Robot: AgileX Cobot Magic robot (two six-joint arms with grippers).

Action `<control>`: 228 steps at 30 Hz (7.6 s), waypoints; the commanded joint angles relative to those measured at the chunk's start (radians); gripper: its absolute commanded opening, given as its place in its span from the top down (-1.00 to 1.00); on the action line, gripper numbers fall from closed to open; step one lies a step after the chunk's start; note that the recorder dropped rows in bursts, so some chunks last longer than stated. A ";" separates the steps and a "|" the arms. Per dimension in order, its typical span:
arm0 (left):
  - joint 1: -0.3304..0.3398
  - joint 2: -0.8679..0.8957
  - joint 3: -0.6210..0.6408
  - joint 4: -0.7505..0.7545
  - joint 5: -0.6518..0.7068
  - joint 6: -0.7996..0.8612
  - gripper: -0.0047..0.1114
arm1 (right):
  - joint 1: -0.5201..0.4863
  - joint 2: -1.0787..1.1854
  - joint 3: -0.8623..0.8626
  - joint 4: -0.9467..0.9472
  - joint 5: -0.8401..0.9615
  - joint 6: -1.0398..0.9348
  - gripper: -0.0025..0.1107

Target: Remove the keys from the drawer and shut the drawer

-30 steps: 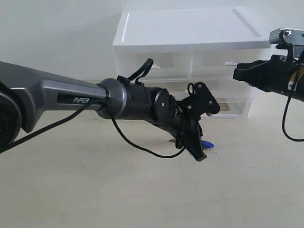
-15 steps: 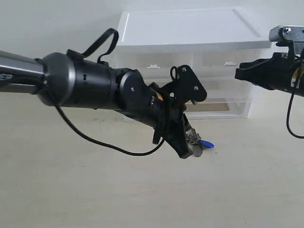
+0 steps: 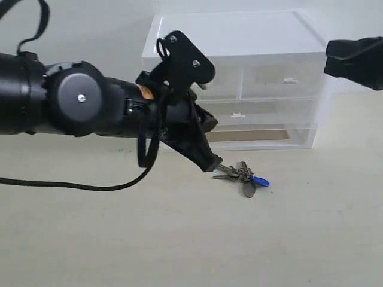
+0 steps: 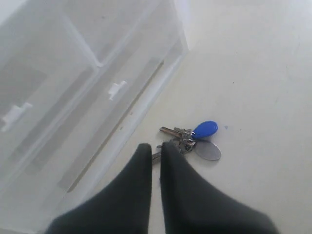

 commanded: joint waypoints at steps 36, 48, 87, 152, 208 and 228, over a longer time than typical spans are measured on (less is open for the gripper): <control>0.002 -1.385 0.752 -0.006 -0.283 -0.424 0.84 | -0.006 -1.237 0.567 -0.223 0.305 0.383 0.96; 0.002 -1.418 0.770 -0.001 -0.292 -0.435 0.84 | -0.003 -1.377 0.586 -0.262 0.296 0.517 0.96; 0.063 -1.420 0.849 0.123 -0.265 -0.435 0.84 | -0.003 -1.377 0.586 -0.258 0.404 0.522 0.96; 0.734 -1.659 1.055 0.534 0.253 -0.858 0.84 | -0.003 -1.377 0.586 -0.260 0.397 0.522 0.96; 0.734 -1.659 1.055 0.534 0.252 -0.817 0.84 | 0.007 -1.377 0.679 0.314 0.426 0.417 0.96; 0.734 -1.659 1.055 0.534 0.252 -0.817 0.84 | 0.007 -1.377 0.679 0.766 0.701 -0.764 0.96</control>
